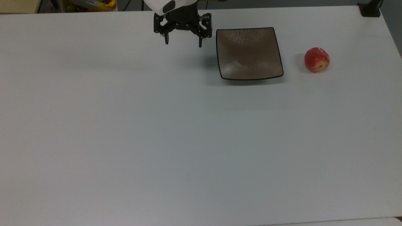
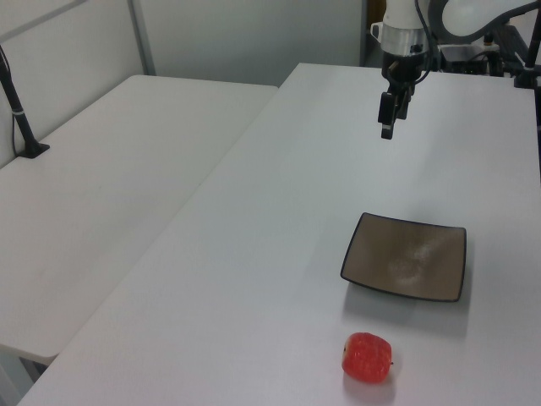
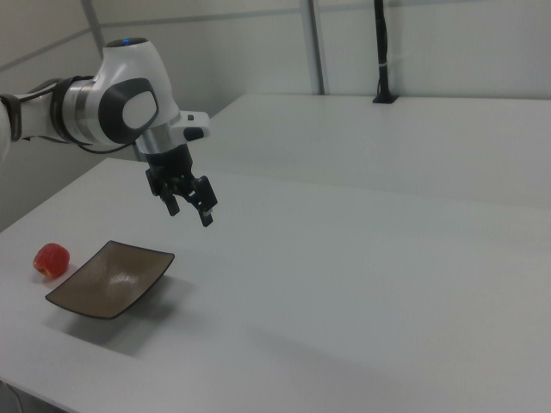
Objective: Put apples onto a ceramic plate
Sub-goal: 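Move the open gripper past the brown plate toward the red apple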
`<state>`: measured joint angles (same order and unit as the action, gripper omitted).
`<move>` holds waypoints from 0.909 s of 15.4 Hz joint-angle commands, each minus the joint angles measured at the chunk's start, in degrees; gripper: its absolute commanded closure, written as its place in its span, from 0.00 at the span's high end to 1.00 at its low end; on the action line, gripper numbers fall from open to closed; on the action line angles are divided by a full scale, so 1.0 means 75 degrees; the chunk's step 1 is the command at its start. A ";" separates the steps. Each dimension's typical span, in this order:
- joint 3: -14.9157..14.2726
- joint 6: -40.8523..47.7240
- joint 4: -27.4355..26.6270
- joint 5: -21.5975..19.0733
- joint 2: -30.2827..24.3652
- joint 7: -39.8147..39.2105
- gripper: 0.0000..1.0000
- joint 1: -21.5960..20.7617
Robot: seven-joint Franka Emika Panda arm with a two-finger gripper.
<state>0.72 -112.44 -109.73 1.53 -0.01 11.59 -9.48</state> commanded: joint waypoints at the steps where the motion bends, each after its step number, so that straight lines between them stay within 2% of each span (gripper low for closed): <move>1: -0.0037 -0.0173 -0.0135 -0.0169 -0.0057 -0.0198 1.00 -0.0094; 9: 0.0056 -0.0196 -0.0182 -0.0181 -0.0046 -0.0198 1.00 -0.0130; 14: 0.0641 -0.0231 0.0134 -0.0356 0.0353 0.0082 1.00 -0.0235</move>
<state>3.94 -112.90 -109.68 0.88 1.34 11.48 -10.67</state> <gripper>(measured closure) 0.000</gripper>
